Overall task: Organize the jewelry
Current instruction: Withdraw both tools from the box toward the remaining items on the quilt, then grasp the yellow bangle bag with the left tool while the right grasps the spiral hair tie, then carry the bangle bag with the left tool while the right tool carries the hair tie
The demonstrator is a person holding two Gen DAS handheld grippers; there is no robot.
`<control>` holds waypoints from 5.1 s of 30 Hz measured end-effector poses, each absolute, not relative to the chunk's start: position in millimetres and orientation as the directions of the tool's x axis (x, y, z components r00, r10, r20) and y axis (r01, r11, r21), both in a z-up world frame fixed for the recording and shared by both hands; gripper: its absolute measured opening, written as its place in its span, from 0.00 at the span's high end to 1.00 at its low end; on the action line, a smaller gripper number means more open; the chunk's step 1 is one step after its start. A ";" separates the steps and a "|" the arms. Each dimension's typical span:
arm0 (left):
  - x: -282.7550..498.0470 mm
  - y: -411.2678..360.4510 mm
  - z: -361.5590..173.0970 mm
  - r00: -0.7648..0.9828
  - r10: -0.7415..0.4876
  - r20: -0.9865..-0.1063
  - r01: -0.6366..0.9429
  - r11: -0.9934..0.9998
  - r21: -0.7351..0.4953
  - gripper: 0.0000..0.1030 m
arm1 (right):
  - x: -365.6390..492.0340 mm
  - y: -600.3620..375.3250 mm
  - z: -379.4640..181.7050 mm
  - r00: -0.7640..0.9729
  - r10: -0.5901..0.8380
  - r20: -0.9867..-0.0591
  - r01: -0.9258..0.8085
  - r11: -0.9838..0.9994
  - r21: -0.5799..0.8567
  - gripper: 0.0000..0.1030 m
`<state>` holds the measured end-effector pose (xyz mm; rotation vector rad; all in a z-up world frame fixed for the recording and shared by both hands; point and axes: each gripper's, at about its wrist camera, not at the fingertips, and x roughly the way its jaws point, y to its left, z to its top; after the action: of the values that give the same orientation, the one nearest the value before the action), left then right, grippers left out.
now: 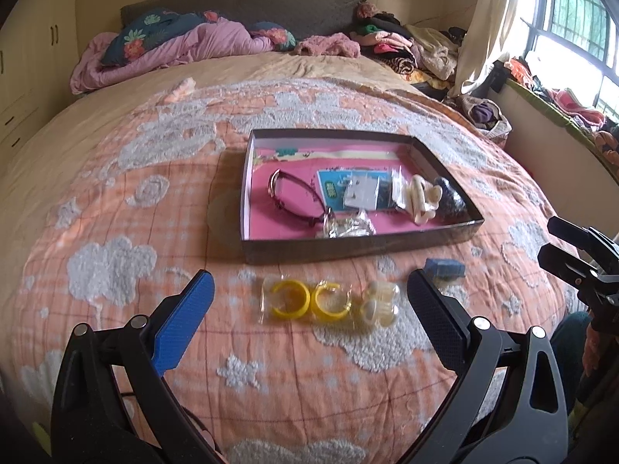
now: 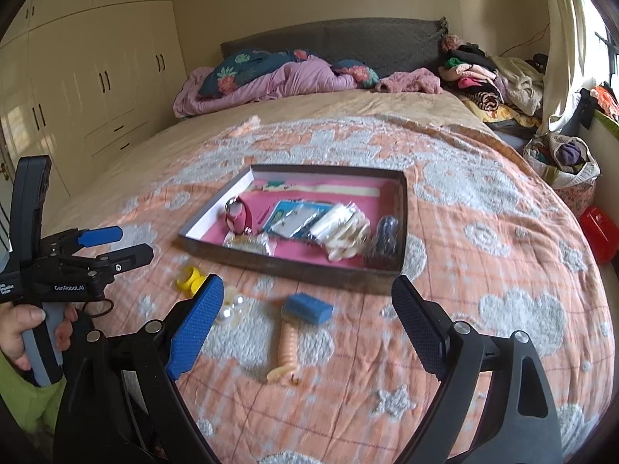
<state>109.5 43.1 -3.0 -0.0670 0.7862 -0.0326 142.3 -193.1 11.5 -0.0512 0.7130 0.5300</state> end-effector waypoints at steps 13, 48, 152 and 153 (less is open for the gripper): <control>99.7 46.3 -26.6 0.674 -0.030 -0.738 -0.008 0.999 -0.048 0.09 | 134.4 -183.1 -23.5 0.557 0.446 -0.701 -0.500 0.854 0.146 0.15; 156.7 62.2 -90.1 0.556 -0.076 -0.828 -0.071 0.988 -0.138 0.09 | 137.9 -143.5 -90.9 0.365 0.467 -0.805 -0.602 0.779 0.179 0.76; 251.6 26.1 -12.5 0.678 -0.189 -0.710 0.121 0.982 -0.146 0.68 | 275.1 -178.6 16.6 0.641 0.460 -0.615 -0.474 0.867 0.154 0.76; 252.4 26.1 -14.2 0.676 -0.190 -0.712 0.121 0.982 -0.147 0.68 | 276.5 -178.3 14.0 0.637 0.459 -0.620 -0.473 0.867 0.156 0.76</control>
<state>252.4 26.1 -14.2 -0.0900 0.8099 -0.1747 276.5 -178.3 14.0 -0.0212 0.7015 0.5322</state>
